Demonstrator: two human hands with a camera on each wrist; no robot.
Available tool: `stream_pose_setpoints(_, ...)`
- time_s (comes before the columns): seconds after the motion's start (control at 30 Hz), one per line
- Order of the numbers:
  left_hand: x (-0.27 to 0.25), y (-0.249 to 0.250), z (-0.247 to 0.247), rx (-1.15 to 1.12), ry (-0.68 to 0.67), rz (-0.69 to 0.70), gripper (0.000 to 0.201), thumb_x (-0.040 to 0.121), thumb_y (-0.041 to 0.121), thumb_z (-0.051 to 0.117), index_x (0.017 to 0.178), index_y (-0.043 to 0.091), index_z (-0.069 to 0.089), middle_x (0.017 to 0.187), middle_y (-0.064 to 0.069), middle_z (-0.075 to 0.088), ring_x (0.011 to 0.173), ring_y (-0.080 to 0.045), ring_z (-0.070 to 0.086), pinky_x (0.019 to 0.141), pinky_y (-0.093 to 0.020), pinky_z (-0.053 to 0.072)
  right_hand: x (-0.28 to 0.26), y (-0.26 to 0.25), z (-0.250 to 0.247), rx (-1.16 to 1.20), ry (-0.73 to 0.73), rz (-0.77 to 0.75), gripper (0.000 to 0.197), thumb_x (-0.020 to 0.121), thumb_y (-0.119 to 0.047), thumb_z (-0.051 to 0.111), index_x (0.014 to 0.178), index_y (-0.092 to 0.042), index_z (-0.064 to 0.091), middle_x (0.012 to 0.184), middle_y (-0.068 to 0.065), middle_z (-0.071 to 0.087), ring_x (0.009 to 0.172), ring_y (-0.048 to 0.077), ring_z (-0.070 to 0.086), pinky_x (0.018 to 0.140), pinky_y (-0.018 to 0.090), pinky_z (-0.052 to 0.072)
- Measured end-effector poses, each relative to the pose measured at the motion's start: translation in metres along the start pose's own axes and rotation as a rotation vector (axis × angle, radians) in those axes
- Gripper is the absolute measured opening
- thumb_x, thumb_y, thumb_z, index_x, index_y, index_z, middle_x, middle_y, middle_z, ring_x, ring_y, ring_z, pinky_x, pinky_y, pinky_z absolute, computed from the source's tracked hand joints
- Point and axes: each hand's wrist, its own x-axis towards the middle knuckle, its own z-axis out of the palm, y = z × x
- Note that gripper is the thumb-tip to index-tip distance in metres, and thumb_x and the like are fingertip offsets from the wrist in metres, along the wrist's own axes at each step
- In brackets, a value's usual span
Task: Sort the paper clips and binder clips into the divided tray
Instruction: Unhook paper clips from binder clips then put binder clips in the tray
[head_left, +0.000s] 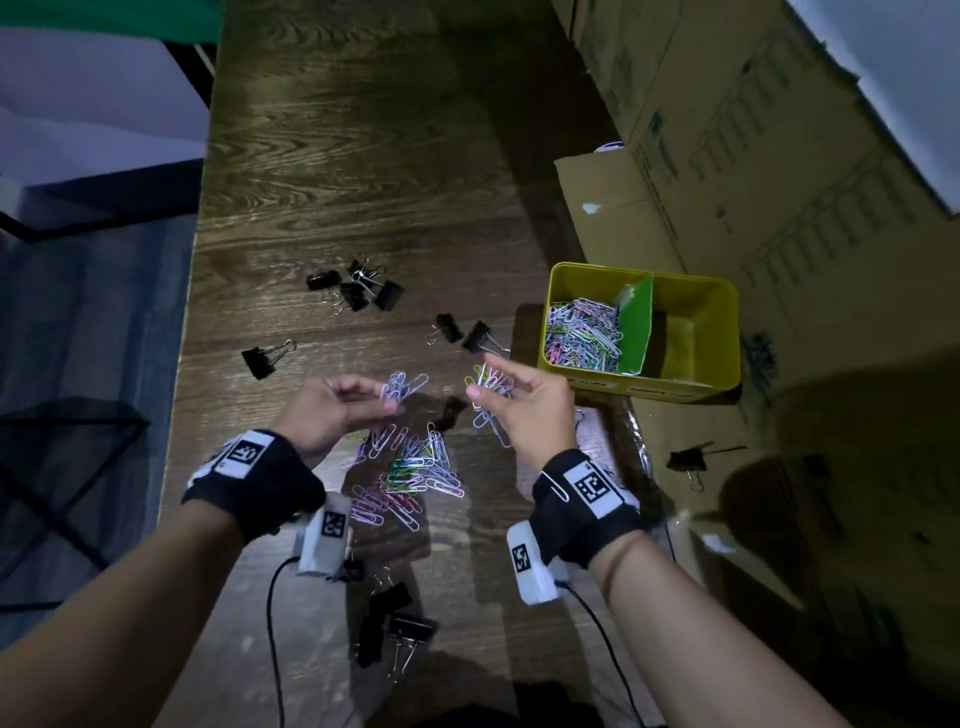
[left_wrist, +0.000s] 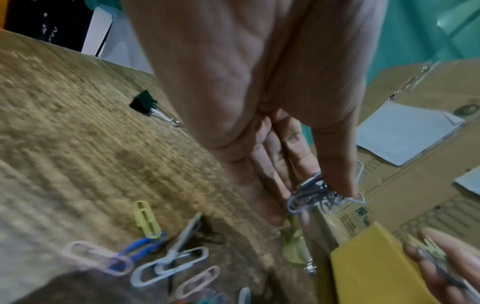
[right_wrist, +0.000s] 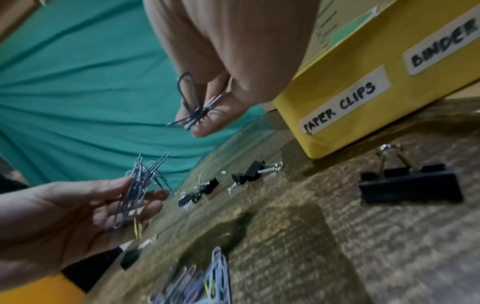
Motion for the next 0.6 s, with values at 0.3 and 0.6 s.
stream_pose_setpoints(0.3,0.024,0.09,0.089,-0.217,-0.232,0.114,0.014,0.068,0.002,0.065,0.081,0.002,0.061,0.078,-0.009,0.073,0.072,-0.019,0.07,0.064,-0.027,0.058,0.02,-0.045,-0.062,0.218,0.195,-0.087,0.044,0.071,0.004,0.076,0.113,-0.004,0.065,0.108,0.003,0.067,0.095,0.006,0.065,0.087,0.027,0.054)
stream_pose_setpoints(0.6,0.073,0.115,0.181,0.285,-0.169,0.108,0.032,0.066,-0.001,0.079,0.081,0.011,0.054,0.073,-0.011,0.063,0.061,-0.022,0.062,0.051,-0.032,0.056,0.083,-0.059,-0.095,-0.064,0.311,0.009,0.04,0.083,-0.01,0.069,0.121,-0.016,0.059,0.126,0.004,0.06,0.109,0.016,0.059,0.097,0.036,0.049)
